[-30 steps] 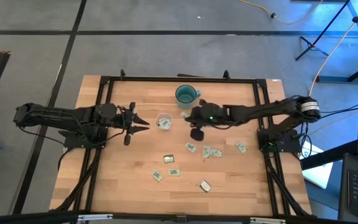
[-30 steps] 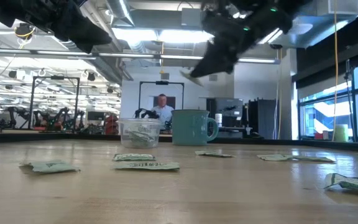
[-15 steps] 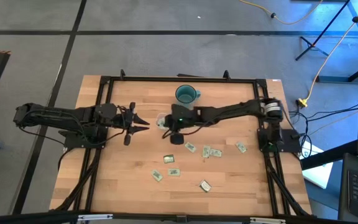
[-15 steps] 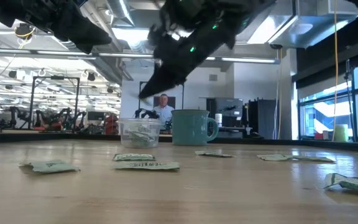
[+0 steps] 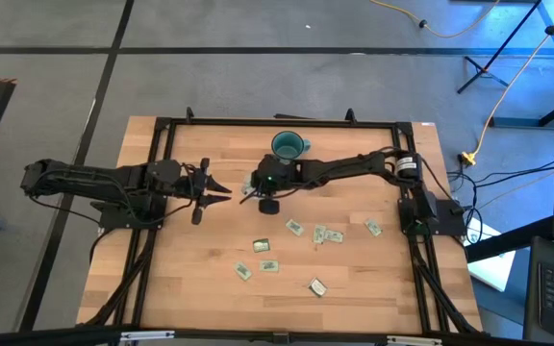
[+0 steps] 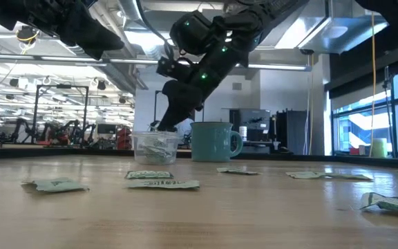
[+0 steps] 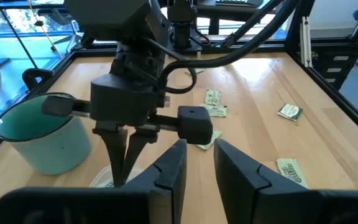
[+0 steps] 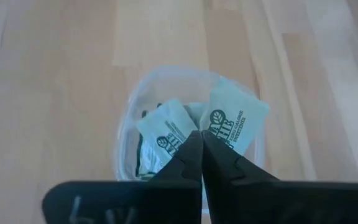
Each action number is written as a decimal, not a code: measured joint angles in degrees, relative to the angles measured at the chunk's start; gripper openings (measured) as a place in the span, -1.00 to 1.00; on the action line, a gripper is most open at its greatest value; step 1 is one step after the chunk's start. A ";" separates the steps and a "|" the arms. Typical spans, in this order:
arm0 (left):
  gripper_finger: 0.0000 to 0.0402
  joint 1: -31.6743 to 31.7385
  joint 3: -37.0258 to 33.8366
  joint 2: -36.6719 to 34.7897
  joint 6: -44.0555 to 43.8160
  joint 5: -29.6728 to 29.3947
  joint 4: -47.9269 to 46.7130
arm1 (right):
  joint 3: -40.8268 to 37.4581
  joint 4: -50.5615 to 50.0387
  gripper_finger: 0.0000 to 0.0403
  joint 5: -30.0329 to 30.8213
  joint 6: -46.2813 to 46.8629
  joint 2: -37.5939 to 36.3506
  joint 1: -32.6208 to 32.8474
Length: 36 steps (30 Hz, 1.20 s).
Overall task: Pick and place Stevia / Truvia into bins
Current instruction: Put the green stevia packet into the transparent container
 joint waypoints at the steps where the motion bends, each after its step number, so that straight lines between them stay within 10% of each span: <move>1: -0.62 -0.02 0.00 0.00 -0.02 0.00 0.04 | -0.01 -0.08 -0.98 -0.01 0.05 0.00 -0.12; 19: -0.62 0.00 0.02 0.00 0.00 0.63 -2.06 | -0.35 -15.58 -0.43 -0.89 7.50 -10.05 3.41; 36: -0.62 -0.02 0.02 0.00 0.02 0.64 -5.36 | -33.87 -27.53 -0.44 7.02 47.72 -45.92 18.14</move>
